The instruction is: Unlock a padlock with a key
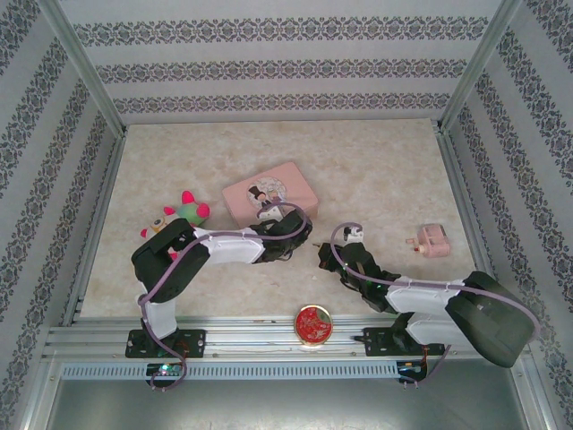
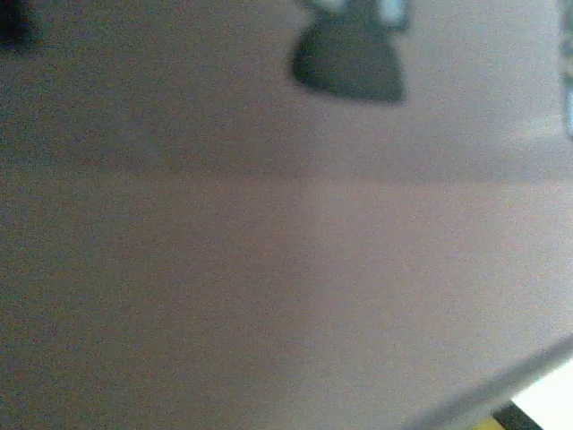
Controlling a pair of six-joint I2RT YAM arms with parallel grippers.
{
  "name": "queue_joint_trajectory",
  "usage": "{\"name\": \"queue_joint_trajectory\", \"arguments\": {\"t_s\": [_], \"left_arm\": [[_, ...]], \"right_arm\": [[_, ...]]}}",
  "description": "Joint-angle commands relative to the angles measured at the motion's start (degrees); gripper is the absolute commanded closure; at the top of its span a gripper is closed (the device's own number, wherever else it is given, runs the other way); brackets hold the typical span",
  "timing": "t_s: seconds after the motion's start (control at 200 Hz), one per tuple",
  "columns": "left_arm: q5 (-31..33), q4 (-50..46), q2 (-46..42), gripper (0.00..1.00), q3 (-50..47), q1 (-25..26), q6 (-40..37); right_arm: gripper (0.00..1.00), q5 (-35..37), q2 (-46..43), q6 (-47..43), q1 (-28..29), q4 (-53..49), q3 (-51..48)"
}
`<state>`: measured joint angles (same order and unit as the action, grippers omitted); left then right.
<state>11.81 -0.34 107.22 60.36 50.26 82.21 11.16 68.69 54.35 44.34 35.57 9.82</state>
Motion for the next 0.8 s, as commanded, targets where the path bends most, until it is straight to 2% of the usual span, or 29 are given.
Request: {"name": "queue_joint_trajectory", "arguments": {"t_s": [0.0, 0.295, 0.795], "left_arm": [[-2.54, 6.10, 1.25, 1.00, -0.07, -1.11, 9.45], [-3.71, 12.21, 1.84, 1.00, -1.46, -1.13, 13.55], [-5.74, 15.62, 3.61, 1.00, -2.16, -1.20, 15.61]], "right_arm": [[1.00, 5.53, -2.06, 1.38, 1.72, 3.80, -1.46], [1.00, 9.96, -1.97, 3.35, 4.92, 4.97, -1.95], [1.00, 10.04, 11.58, 4.46, 6.67, 20.50, -0.07]]}}
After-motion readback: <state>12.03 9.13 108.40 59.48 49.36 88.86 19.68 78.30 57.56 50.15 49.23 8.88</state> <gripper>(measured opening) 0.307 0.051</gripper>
